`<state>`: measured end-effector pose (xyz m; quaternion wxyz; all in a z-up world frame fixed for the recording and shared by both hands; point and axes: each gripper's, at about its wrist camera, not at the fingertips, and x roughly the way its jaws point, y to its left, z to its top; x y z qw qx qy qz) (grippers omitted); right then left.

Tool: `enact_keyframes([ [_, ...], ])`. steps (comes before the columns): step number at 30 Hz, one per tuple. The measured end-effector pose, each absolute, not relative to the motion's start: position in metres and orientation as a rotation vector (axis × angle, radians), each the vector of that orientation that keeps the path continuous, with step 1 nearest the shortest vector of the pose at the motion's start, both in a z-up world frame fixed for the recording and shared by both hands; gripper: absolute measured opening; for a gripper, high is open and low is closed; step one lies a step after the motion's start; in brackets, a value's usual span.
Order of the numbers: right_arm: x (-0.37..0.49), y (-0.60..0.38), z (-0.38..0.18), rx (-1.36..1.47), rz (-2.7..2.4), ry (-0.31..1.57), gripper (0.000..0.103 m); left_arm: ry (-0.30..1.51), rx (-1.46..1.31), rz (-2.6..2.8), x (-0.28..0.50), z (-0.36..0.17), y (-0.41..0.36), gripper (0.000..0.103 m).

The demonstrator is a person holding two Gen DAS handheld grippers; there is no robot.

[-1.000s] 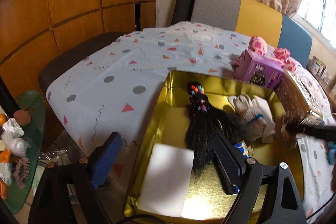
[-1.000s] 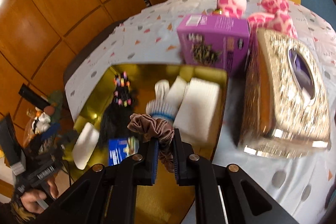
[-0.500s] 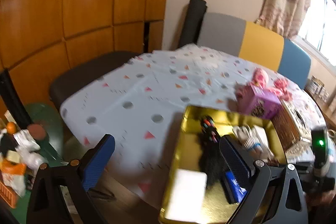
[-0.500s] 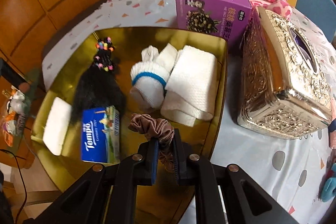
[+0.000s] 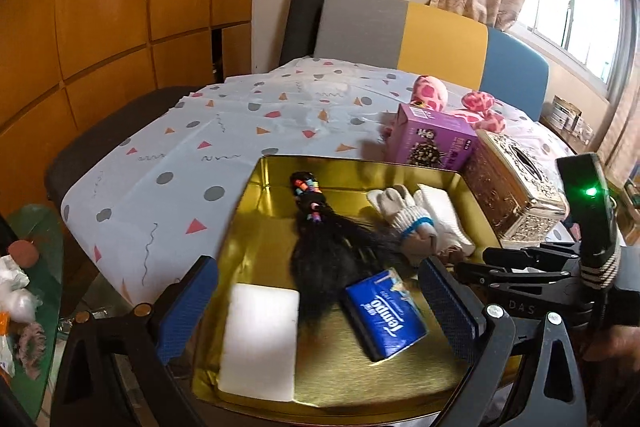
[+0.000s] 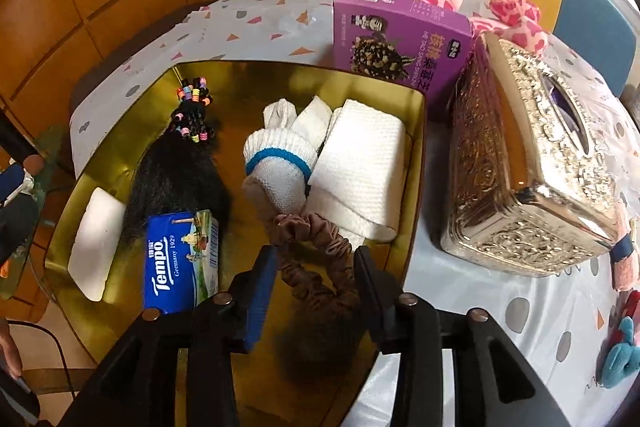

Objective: Organize soft objects
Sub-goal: 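Lower the brown scrunchie into the gold tray and open the right tool, then move both tools toward the blue teddy bear and the red fuzzy sock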

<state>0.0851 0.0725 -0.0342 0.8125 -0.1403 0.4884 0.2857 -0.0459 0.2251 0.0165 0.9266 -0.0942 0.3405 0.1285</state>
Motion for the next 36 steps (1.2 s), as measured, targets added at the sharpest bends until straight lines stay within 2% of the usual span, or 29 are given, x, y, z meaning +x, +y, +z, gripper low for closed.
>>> enact_keyframes([
  [7,0.077,0.047,-0.016,-0.232,0.610,0.980,0.042,0.727,-0.178,0.250,-0.040,0.014,0.214,0.101],
  [10,0.076,0.033,-0.011,-0.211,0.596,0.965,0.055,0.738,-0.164,0.236,-0.037,0.012,0.208,0.101],
  [11,0.075,0.028,-0.010,-0.201,0.591,0.960,0.056,0.739,-0.160,0.230,-0.037,0.012,0.205,0.101],
  [26,0.087,-0.058,-0.004,-0.092,0.428,0.945,0.056,0.754,-0.131,0.103,-0.021,0.018,0.165,0.101],
  [36,0.112,-0.203,0.012,0.110,0.092,0.887,0.057,0.767,-0.087,-0.053,-0.003,0.022,0.113,0.101],
])
